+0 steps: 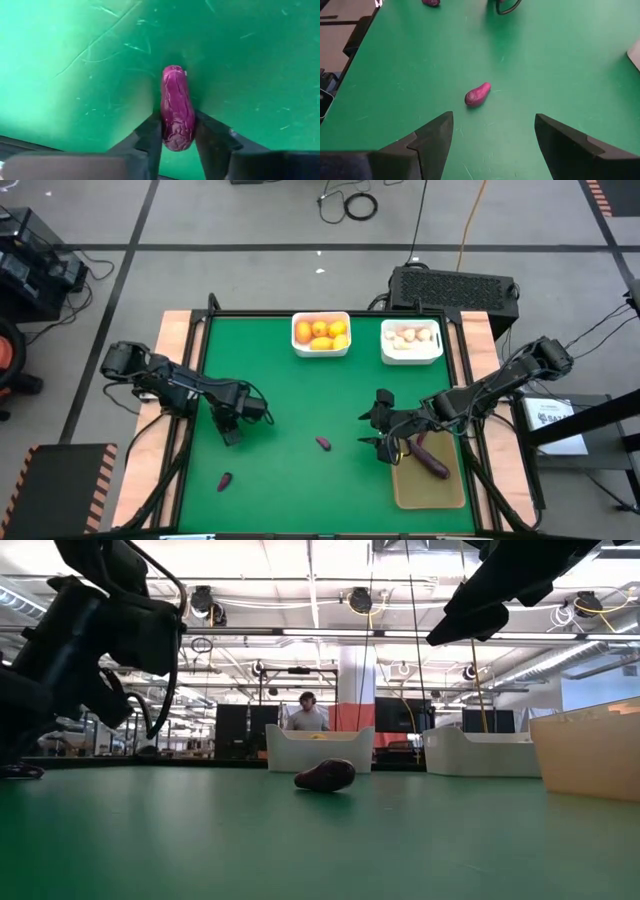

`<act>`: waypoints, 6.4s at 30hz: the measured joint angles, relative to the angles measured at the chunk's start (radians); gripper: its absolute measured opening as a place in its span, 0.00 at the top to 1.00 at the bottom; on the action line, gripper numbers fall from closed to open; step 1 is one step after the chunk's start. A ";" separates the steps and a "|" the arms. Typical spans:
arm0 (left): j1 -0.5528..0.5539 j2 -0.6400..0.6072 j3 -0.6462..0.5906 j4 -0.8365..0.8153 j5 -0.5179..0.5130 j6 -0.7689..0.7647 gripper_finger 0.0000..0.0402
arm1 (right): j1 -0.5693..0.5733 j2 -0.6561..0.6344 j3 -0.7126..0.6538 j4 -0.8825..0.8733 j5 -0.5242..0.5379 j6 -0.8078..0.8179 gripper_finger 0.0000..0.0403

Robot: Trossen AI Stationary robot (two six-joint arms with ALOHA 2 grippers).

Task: Sort produce into baskets
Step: Put the eggplant into the light orange bin, then put the purple eggplant into the light orange bin

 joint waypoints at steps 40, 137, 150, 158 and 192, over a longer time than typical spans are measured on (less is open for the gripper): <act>-0.041 0.558 0.419 1.682 -0.023 0.336 0.81 | 0.002 -0.106 0.002 -0.204 0.000 0.212 0.33; -0.163 0.287 0.951 -0.262 -0.293 0.438 0.54 | 0.364 -0.274 0.001 -0.616 0.667 0.639 0.33; -0.438 -0.042 0.372 -0.011 -0.059 -0.249 0.54 | 0.210 -0.187 0.001 -0.370 0.669 0.282 0.33; -0.562 -0.042 0.342 0.070 0.012 -0.759 0.54 | 0.142 -0.135 0.001 -0.342 0.640 0.263 0.33; -0.732 0.023 0.071 0.463 -0.067 -1.136 0.54 | 0.090 -0.095 0.001 -0.268 0.496 0.199 0.33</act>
